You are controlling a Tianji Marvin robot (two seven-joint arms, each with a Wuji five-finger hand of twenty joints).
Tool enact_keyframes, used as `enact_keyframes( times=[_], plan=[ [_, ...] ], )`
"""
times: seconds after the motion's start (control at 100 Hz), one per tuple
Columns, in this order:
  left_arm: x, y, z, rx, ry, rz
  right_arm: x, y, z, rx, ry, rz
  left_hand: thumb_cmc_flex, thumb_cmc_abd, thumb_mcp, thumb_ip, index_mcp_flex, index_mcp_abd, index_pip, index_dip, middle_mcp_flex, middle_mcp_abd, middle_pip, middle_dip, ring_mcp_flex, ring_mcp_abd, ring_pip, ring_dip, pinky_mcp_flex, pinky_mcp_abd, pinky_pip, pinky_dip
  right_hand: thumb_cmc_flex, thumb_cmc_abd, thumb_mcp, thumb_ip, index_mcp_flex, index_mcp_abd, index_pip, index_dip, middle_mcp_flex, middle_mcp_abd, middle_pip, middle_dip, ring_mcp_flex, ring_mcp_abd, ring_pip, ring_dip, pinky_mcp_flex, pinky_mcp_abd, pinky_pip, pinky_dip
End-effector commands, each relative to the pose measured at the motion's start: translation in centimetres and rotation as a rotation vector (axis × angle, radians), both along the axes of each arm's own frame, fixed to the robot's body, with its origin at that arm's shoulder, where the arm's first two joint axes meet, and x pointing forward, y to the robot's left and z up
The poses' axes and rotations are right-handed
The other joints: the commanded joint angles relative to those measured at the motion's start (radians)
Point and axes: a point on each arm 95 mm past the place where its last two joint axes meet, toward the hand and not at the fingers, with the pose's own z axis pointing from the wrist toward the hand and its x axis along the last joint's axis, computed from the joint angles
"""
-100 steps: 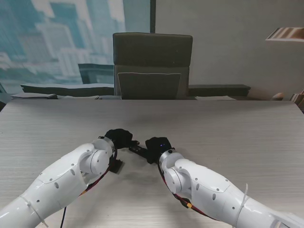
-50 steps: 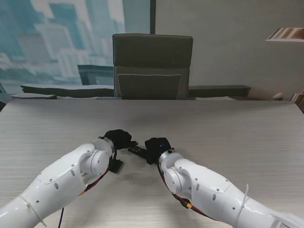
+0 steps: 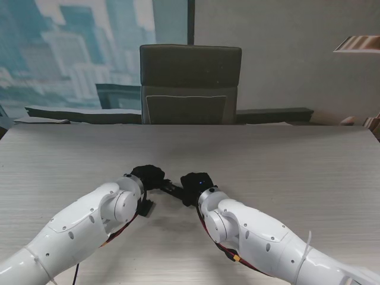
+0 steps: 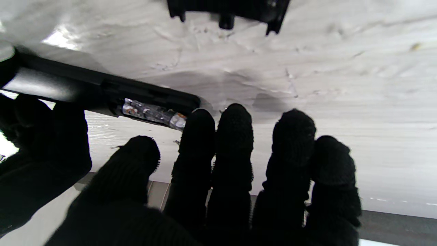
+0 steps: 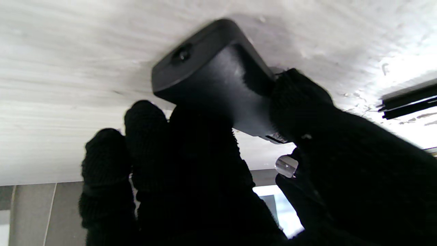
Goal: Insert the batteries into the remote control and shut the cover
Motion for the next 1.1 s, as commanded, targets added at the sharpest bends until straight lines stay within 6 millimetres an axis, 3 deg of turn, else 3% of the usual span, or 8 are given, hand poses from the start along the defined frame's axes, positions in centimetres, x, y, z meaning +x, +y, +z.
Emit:
enact_keyframes(
  times=[0.0,0.33,0.35,0.57,1.09],
  plan=[
    [-0.3,-0.3,-0.4,-0.003,0.028,-0.007,-1.9,-1.0,-3.2,-0.049,0.095,-0.002,-0.016,-0.006,0.023,0.018,-0.017,0.007,-0.007,-0.015,-0.013,-0.002,-0.003,-0.013,-0.029,0.058,-0.016,-0.014,-0.015,-0.009,0.023,-0.009,0.083,0.028,0.078,0.017,0.192,-0.233,0.072,0.063,0.022,-0.007,0.028,0.01,-0.006,0.018,0.021,-0.007,-0.006,0.033,0.039,0.018],
    [-0.5,-0.6,-0.6,-0.01,0.045,-0.02,-2.0,-1.0,-3.2,-0.049,0.097,-0.005,0.006,-0.137,0.191,0.005,-0.051,-0.01,0.021,-0.167,-0.027,0.0,-0.031,-0.033,-0.044,0.051,-0.045,-0.032,-0.034,-0.02,0.008,-0.054,0.083,0.03,0.078,0.018,0.189,-0.234,0.072,0.066,0.021,-0.007,0.027,0.01,-0.007,0.018,0.022,-0.007,-0.008,0.033,0.038,0.019],
    [-0.5,-0.6,-0.6,-0.012,0.045,-0.021,-2.0,-1.0,-3.2,-0.049,0.097,-0.005,0.0,-0.16,0.234,-0.017,-0.058,-0.014,0.034,-0.193,-0.027,-0.002,-0.036,-0.038,-0.045,0.049,-0.05,-0.035,-0.035,-0.022,0.008,-0.063,0.083,0.03,0.078,0.018,0.189,-0.235,0.072,0.066,0.02,-0.007,0.027,0.01,-0.006,0.017,0.022,-0.007,-0.008,0.033,0.038,0.019],
    [-0.6,-0.6,-0.6,-0.031,0.048,-0.026,-1.9,-1.0,-3.3,-0.048,0.097,-0.004,0.021,-0.206,0.288,-0.035,-0.069,-0.009,0.017,-0.226,-0.037,0.006,-0.066,-0.057,-0.059,0.043,-0.082,-0.053,-0.054,-0.029,-0.016,-0.093,0.083,0.031,0.078,0.018,0.188,-0.234,0.071,0.067,0.02,-0.007,0.028,0.01,-0.008,0.017,0.021,-0.007,-0.008,0.033,0.038,0.02],
    [-0.7,-1.5,-1.3,-0.01,0.054,-0.088,-1.9,-0.8,-3.2,-0.039,0.091,-0.007,0.055,-0.344,0.436,-0.03,-0.024,-0.042,0.033,-0.285,-0.005,-0.003,-0.08,-0.075,-0.053,0.031,-0.106,-0.075,-0.068,-0.038,-0.026,-0.151,0.085,0.034,0.078,0.019,0.188,-0.235,0.071,0.069,0.017,-0.006,0.029,0.01,-0.011,0.016,0.021,-0.006,-0.009,0.029,0.039,0.021]
  ],
)
